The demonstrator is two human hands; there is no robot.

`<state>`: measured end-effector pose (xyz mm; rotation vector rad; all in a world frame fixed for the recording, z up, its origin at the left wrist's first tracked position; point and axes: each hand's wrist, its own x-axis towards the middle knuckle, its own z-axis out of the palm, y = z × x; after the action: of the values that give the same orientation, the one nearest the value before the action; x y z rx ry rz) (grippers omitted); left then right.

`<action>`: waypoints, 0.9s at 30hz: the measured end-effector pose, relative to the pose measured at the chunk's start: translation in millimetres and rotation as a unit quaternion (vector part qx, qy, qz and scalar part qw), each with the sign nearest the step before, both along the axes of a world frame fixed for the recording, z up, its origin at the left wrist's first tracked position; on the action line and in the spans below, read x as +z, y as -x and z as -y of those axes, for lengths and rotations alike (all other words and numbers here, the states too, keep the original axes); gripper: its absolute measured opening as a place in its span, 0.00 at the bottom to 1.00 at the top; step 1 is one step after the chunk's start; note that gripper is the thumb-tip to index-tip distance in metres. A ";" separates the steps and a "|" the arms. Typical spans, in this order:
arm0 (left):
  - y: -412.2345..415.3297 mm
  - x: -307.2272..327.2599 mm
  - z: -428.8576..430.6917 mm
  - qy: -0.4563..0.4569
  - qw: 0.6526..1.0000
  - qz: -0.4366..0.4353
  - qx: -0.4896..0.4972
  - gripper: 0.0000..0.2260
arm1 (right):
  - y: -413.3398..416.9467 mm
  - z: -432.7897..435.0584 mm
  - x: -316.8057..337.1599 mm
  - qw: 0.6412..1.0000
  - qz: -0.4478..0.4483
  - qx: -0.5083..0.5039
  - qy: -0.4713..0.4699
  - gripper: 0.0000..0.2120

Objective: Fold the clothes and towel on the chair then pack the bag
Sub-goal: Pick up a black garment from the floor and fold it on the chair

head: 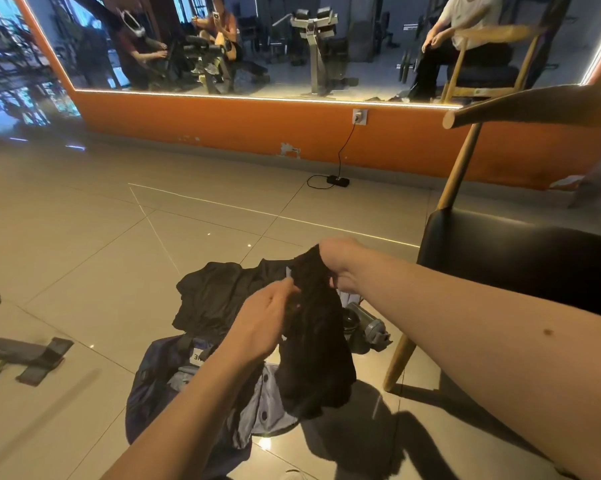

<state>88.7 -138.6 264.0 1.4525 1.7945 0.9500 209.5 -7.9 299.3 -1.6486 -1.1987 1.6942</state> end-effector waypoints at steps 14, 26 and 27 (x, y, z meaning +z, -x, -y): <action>16.1 -27.2 -49.1 0.187 0.982 0.003 0.031 0.11 | -41.4 35.2 124.5 0.986 -0.158 0.060 -0.012 0.06; 89.0 107.5 -63.9 0.172 0.967 -0.101 0.158 0.11 | -100.6 -15.1 118.9 0.868 0.386 0.097 -0.296 0.03; 95.2 127.8 -66.7 0.167 0.964 -0.124 0.165 0.11 | -109.4 -20.4 117.9 0.857 0.415 0.092 -0.292 0.03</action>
<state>-6.4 -71.9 391.8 1.1177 2.3047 0.5932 319.0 12.4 417.3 -1.9090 -2.0546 0.5042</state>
